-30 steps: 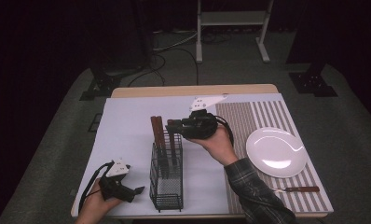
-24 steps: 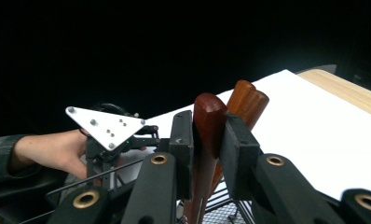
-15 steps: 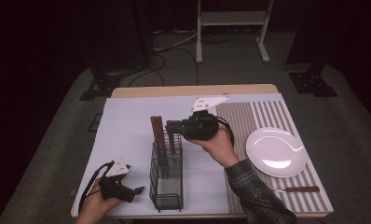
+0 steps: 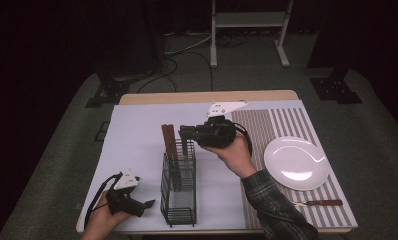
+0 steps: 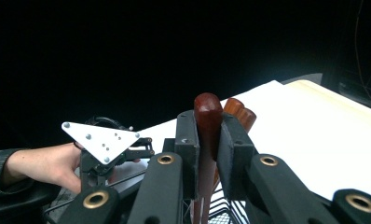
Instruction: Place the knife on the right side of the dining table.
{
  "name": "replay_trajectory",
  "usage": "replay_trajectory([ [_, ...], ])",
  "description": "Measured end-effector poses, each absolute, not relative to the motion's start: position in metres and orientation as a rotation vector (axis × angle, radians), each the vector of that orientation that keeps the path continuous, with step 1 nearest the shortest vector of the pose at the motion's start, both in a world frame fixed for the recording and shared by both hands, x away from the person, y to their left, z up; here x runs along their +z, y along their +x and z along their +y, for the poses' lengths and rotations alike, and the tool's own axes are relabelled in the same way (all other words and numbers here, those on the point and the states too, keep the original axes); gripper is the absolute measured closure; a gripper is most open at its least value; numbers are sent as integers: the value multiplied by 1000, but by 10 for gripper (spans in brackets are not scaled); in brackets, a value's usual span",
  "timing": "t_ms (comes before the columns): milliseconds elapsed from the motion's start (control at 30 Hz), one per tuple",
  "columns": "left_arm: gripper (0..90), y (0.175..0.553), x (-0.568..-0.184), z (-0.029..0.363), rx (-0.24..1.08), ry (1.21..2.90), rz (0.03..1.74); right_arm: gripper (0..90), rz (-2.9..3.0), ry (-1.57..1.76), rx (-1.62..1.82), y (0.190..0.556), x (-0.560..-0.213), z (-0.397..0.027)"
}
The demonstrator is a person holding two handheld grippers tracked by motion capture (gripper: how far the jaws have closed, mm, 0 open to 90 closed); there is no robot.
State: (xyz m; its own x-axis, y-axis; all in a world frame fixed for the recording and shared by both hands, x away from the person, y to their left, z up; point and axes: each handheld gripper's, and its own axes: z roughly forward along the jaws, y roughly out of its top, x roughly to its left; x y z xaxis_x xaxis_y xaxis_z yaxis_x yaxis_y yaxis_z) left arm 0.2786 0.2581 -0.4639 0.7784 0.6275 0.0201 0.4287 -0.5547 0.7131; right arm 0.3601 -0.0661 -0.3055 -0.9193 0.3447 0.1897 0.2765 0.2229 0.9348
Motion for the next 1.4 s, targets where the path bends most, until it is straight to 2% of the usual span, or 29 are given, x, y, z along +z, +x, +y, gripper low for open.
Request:
replay_trajectory([
  [1000, 0, 279, -464, 258, 351, 2245, 782, 789, 2244, 590, 1944, 360, -253, -86],
  [1400, 0, 279, -464, 258, 350, 2246, 781, 790, 2158, 615, 1980, 363, -235, -107],
])
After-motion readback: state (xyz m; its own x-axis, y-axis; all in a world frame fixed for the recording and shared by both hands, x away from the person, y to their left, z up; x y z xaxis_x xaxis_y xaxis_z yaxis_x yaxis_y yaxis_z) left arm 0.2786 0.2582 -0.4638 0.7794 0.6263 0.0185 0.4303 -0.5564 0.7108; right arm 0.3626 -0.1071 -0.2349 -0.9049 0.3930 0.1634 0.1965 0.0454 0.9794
